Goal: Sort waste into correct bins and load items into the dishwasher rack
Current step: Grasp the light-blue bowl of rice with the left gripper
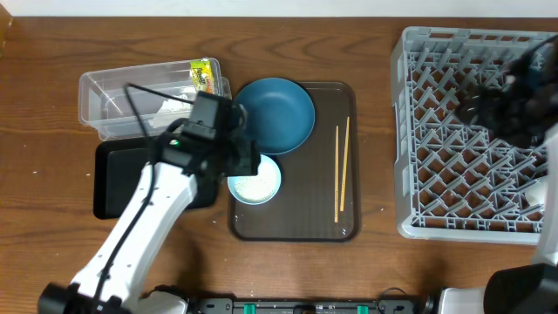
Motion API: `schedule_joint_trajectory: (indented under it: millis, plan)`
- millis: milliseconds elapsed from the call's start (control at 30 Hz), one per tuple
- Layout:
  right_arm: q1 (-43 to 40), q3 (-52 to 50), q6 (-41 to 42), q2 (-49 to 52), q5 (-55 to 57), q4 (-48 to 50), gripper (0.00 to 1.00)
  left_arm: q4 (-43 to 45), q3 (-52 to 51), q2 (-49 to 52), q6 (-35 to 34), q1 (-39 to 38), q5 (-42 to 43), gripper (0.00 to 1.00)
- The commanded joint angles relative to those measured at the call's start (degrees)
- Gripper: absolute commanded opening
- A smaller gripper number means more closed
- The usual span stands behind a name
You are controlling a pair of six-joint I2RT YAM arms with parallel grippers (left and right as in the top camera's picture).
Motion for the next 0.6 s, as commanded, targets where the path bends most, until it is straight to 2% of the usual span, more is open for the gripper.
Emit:
schedule_joint_trajectory:
  millis: [0,167,400,567]
  plan:
    - [4.04,-4.24,-0.96,0.44,0.74,1.22,0.89,1.16,0.39,3.10,0.07,-2.67,-0.72,0.58]
    - [8.09,-9.18,-0.98,0.44,0.76,5.27,0.88,4.17,0.39,8.17,-0.57,-7.45,-0.74,0.57]
    - [9.18,-9.77,-0.98,0.39,1.16,5.77,0.88,7.13,0.39,16.33,-0.55,-12.59,-0.83,0.57]
    - [9.18,-9.77,-0.98,0.39,1.16,5.73,0.88,6.99,0.39,20.87,-0.52,-13.73,-4.22,0.49]
